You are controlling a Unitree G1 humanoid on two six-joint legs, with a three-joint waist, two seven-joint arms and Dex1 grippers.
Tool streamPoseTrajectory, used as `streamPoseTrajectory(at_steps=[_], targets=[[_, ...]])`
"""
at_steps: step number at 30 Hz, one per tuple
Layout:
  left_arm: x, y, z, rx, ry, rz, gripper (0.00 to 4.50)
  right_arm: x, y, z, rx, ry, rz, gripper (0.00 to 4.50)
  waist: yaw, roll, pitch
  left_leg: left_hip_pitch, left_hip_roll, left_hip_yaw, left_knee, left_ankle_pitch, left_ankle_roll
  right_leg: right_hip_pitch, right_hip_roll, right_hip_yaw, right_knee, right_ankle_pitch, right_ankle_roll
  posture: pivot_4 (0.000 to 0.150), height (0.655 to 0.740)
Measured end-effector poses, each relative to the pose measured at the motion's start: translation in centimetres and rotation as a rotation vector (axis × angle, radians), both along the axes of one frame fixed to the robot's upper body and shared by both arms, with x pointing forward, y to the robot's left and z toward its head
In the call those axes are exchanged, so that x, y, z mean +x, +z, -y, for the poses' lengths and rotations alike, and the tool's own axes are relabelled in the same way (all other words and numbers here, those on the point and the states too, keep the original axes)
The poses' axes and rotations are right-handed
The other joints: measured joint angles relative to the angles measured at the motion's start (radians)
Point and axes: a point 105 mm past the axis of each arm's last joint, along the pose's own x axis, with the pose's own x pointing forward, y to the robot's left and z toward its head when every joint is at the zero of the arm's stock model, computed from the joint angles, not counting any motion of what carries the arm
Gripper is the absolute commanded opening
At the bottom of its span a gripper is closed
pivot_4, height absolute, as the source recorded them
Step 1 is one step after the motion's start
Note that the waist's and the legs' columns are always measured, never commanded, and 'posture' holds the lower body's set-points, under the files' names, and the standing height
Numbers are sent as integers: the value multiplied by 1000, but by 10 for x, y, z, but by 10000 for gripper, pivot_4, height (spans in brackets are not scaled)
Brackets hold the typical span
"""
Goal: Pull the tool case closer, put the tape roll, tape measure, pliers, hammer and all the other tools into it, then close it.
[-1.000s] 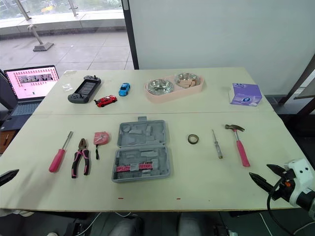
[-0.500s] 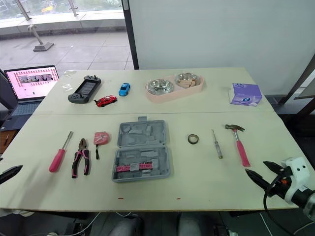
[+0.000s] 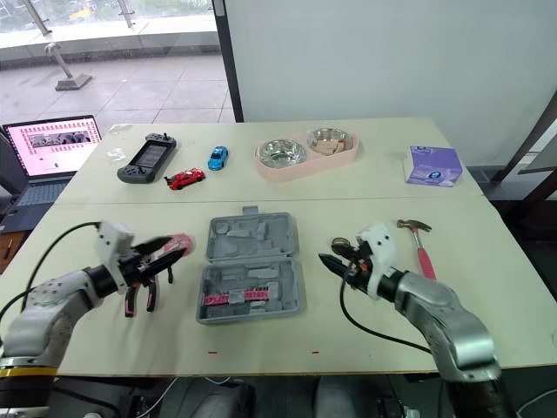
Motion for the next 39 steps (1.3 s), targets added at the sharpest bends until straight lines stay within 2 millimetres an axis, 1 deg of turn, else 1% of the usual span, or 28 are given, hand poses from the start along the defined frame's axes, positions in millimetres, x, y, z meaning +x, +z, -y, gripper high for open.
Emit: streamPoseTrajectory(at_steps=[1, 2, 4, 7, 9, 11, 14, 17, 19, 22, 25, 28, 31, 34, 36, 39], targets=[[-1, -11, 4, 19, -20, -37, 5916, 4, -4, -4, -33, 12, -9, 1368, 1, 0, 0, 0, 0, 0, 0, 0, 0, 0, 0, 0, 0, 0, 0, 1500, 7360], [-2, -19, 6, 33, -30, -64, 395, 7, -7, -7, -63, 21, -16, 0, 2, 0, 0, -1, 0, 0, 0, 0, 0, -1, 0, 0, 0, 0, 0, 1500, 7360], [-1, -27, 4, 50, -24, -92, 395, 12, -16, -9, -152, 49, -32, 0, 2, 0, 0, -1, 0, 0, 0, 0, 0, -1, 0, 0, 0, 0, 0, 1500, 7360], [6, -25, -3, 96, -23, -90, 395, 19, -25, -12, -249, 88, -42, 0, 3, -1, 0, -1, 0, -1, 0, 0, 0, -1, 1, 0, 0, 0, 0, 1500, 7360], [11, -29, -6, 136, -25, -98, 395, 27, -30, -16, -308, 117, -41, 0, 2, -1, 0, -1, 0, 0, 0, 0, 0, 0, 1, 0, 0, 0, 0, 1500, 7360], [16, -38, -8, 171, -20, -123, 395, 34, -35, -20, -366, 143, -39, 0, 0, -1, 0, -1, 0, -1, 0, 0, 0, -1, 1, 0, 1, 0, 0, 1500, 7360], [20, -52, -1, 191, -39, -157, 395, 40, -44, -29, -431, 186, -39, 0, -1, -1, 0, -2, 0, -1, 0, 1, -1, -2, 1, 0, 1, 0, 0, 1500, 7360], [28, -56, 7, 227, -69, -155, 395, 45, -57, -33, -486, 204, -54, 0, 1, -1, 0, -2, 0, -1, 0, 2, -4, -3, 1, 0, 1, 0, 0, 1500, 7360], [32, -56, 12, 244, -86, -148, 395, 51, -57, -38, -505, 220, -35, 0, 1, -1, 0, -1, 0, -1, 1, 2, -3, -2, 1, 0, 2, 1, 0, 1500, 7360], [35, -57, 26, 247, -123, -144, 395, 56, -57, -51, -514, 254, -13, 0, 1, 0, 0, -1, 0, -1, 1, 2, -2, -2, 1, 0, 2, 1, 0, 1500, 7360], [35, -58, 30, 262, -142, -142, 395, 63, -56, -53, -540, 267, 10, 0, 0, 0, -1, 0, 0, -1, 1, 2, -2, -1, 1, 0, 2, 2, 0, 1500, 7360], [35, -58, 31, 268, -150, -142, 395, 62, -56, -54, -568, 310, 11, 0, 0, 0, -1, 0, 0, -1, 1, 2, -2, -1, 1, 0, 3, 2, 0, 1500, 7360], [35, -58, 32, 271, -158, -141, 395, 55, -55, -52, -606, 354, 4, 0, 2, 1, -2, 0, 0, -1, 1, 2, -2, -1, 1, 0, 2, 2, 0, 1500, 7360], [31, -59, 35, 270, -177, -143, 395, 42, -56, -50, -612, 382, -26, 0, 2, 1, -2, -1, -1, -1, 1, 2, -2, -1, 1, 0, 2, 1, 0, 1500, 7360], [24, -61, 38, 274, -205, -145, 395, 30, -57, -46, -617, 387, -49, 0, 1, 2, -3, -1, -1, -1, 1, 1, -2, -1, 1, 0, 1, 1, 0, 1500, 7360], [6, -65, 46, 276, -255, -148, 395, 13, -59, -39, -621, 375, -80, 0, 3, 3, -4, -1, -1, -1, 0, 0, 0, -1, 0, 1, 0, 1, 1, 1500, 7360]])
